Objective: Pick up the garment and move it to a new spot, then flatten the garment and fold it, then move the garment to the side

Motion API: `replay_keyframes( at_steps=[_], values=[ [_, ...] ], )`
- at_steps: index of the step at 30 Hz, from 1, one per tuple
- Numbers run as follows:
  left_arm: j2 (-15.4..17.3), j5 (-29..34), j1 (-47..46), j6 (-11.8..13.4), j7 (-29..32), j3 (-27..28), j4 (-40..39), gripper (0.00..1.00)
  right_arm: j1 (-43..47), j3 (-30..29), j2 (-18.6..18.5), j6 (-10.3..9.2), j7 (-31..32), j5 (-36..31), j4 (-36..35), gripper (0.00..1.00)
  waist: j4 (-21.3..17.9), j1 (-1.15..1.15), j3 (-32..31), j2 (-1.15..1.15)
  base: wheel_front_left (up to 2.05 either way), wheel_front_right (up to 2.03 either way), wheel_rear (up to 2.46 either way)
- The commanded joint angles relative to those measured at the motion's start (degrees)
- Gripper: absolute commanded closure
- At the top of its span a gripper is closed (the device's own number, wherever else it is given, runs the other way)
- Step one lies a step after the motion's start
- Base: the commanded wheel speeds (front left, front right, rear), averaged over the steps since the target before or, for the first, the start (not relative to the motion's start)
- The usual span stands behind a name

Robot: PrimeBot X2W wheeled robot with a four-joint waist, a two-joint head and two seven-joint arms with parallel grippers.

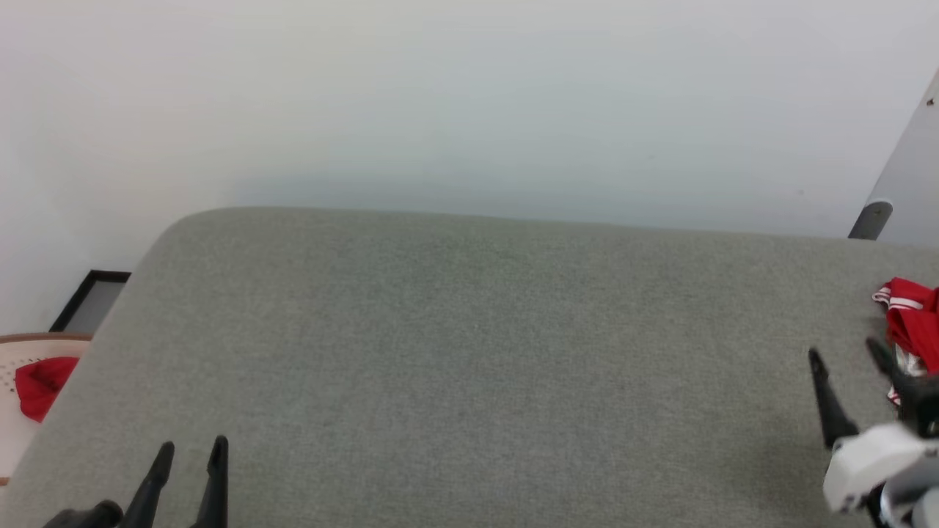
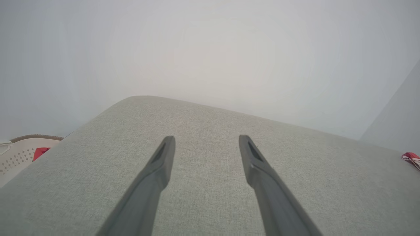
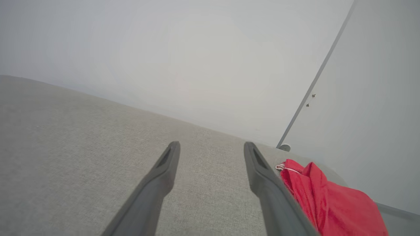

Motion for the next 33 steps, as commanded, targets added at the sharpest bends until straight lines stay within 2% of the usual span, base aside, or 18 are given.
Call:
replay_keyframes(
  at_steps=[1,7,18,33],
  values=[
    [-0.30,0.51,0.85,0.00,-0.01,0.35,-0.19,0.00,2.91,-1.10,1.22,-0.07,-0.24,-0.64,-1.84,0.00,0.26,0.00,-0.47,0.00,0.00,0.00,0.00],
    [-0.73,1.93,1.82,-0.31,-0.01,1.31,-0.57,0.00,10.26,-3.78,4.78,-0.07,-0.25,-1.97,-7.39,0.00,0.54,0.00,-1.02,0.00,0.00,0.00,0.00],
    [-0.86,4.06,2.52,-1.15,-0.01,1.63,-0.85,0.00,19.82,-5.17,10.71,-0.07,-0.24,-3.59,-16.42,0.00,1.26,0.00,-1.55,0.00,0.00,0.00,0.00],
    [-0.45,3.20,2.65,-1.60,-0.01,0.21,0.26,0.00,25.59,-5.18,13.98,-0.07,-0.24,-5.45,-22.12,0.00,0.62,0.00,-1.52,0.00,0.00,0.00,0.00]
  ],
)
